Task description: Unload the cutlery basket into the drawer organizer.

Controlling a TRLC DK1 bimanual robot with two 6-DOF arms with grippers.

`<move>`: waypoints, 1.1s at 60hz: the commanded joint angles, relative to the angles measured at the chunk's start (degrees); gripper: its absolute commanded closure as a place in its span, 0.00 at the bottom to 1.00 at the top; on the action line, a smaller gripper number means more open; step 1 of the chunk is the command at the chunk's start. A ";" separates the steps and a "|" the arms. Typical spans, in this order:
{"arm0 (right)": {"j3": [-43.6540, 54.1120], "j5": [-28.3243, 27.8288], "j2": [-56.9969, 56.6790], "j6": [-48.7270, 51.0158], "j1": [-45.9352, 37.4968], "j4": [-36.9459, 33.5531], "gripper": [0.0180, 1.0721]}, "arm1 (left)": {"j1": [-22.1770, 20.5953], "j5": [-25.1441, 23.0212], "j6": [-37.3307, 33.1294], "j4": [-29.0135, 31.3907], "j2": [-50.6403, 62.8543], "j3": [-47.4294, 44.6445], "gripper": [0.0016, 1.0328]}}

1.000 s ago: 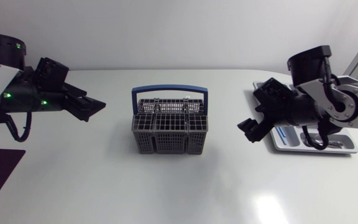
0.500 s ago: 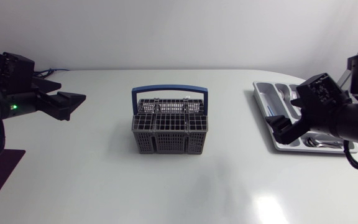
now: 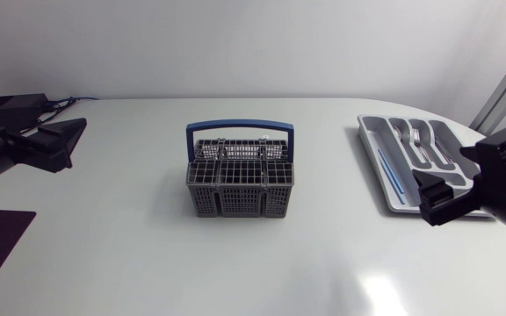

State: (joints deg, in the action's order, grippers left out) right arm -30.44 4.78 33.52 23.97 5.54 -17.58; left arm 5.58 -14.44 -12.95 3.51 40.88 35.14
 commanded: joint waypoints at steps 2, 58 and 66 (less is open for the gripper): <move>4.19 1.37 -5.37 -2.22 -1.47 1.82 0.05 | 1.10 0.37 3.19 -2.10 -3.00 -3.49 0.05; 30.20 -4.72 -33.26 -23.77 -5.50 17.44 0.05 | -2.39 9.10 10.41 -5.17 -26.70 -23.80 0.05; 30.44 -4.78 -33.52 -23.97 -5.54 17.58 0.05 | -3.27 10.57 11.11 -4.71 -30.62 -26.93 0.05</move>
State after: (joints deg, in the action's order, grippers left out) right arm -1.17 0.19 0.60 2.07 0.30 -1.06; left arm 2.94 -4.73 -3.51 -1.34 12.25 10.59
